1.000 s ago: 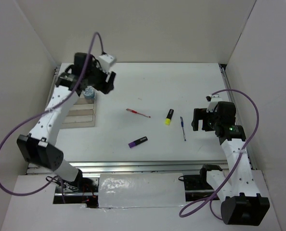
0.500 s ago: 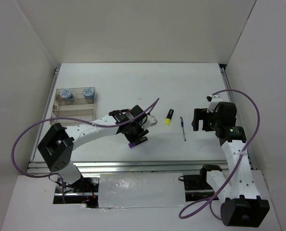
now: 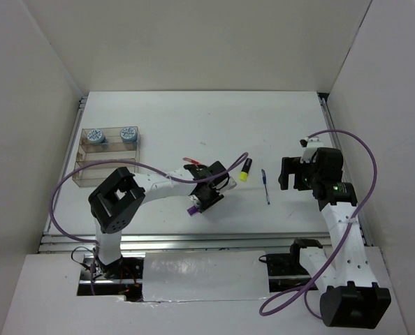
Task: Sort the stationery into containers
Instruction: Pick up the pen from the center of the board, then place the pen in the storage box, then pick up the pen from the center of the board.
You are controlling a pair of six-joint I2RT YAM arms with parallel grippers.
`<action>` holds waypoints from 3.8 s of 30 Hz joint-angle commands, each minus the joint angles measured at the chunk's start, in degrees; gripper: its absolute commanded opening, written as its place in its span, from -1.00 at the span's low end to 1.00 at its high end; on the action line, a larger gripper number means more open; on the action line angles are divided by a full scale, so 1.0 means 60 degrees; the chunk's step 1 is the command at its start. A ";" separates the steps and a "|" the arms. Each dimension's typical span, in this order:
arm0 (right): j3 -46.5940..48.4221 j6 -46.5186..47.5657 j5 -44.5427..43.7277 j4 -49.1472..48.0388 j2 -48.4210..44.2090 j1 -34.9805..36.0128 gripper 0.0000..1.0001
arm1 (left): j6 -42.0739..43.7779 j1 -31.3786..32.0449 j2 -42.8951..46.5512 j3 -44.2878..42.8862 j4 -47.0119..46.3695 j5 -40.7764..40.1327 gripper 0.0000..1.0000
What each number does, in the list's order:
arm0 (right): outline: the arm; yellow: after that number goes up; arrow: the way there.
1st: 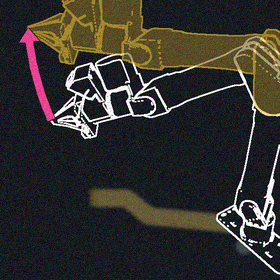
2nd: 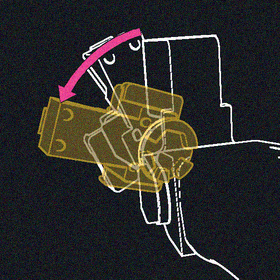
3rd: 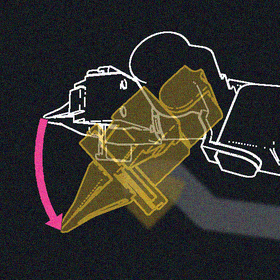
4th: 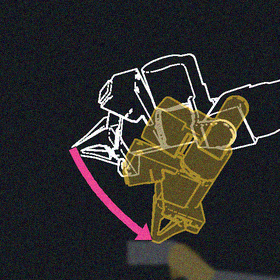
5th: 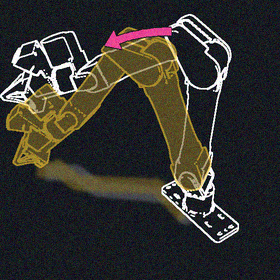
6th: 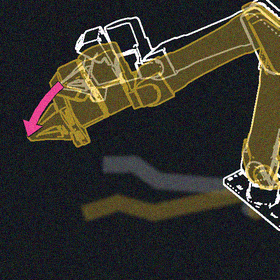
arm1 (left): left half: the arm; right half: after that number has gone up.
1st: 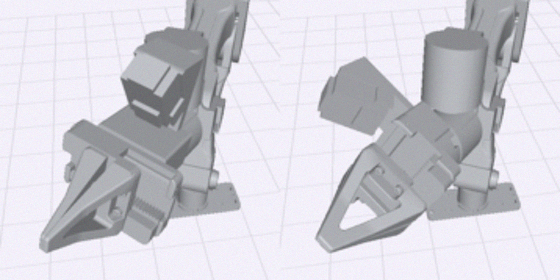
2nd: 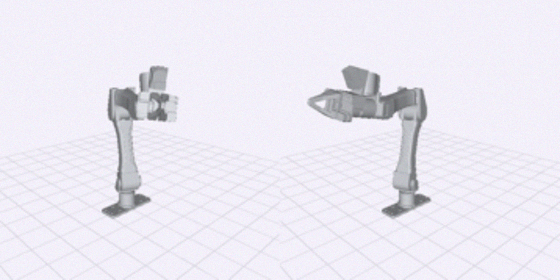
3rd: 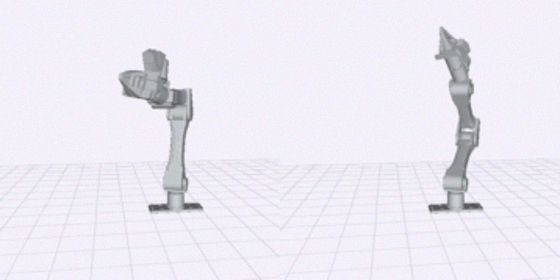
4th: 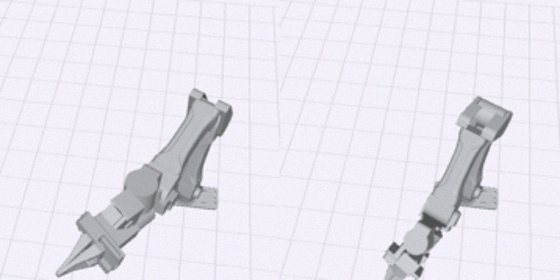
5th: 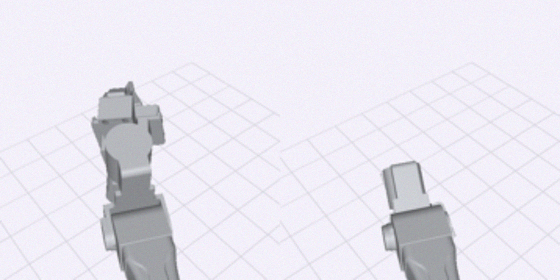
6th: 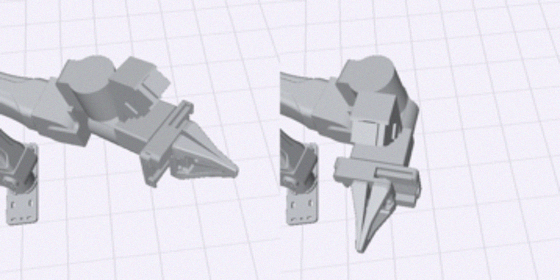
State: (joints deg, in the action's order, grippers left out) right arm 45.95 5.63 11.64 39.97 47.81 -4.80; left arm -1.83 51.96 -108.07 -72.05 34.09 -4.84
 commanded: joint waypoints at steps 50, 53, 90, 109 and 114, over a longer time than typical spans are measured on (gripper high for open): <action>0.0251 0.0073 0.0023 -0.0128 0.0469 -0.0050 1.00 | 1.4119 -1.0067 0.0846 -0.1922 0.1190 0.2155 -0.81; 0.0266 0.0073 0.0023 -0.0113 0.0527 -0.0050 1.00 | 1.3796 -1.0038 0.0376 -0.2302 0.1320 0.1964 -0.61; 0.0090 -0.0088 -0.0007 -0.0304 -0.0161 -0.0899 1.00 | -0.2242 -0.2265 0.1741 -0.3531 -0.2048 0.0209 0.22; 0.0207 -0.0103 0.0492 -0.0142 -0.0015 -0.1822 1.00 | -0.3417 -0.0385 -0.4837 -0.8015 -0.1170 -0.0773 0.38; 0.0236 -0.0103 0.0521 -0.0142 0.0044 -0.1822 1.00 | -0.3285 -0.0428 -0.5351 -0.8162 -0.1155 -0.0761 0.41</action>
State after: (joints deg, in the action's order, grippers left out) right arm 45.95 5.37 14.22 39.88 47.92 -15.31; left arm -21.17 49.15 -138.61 -118.78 27.07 -9.19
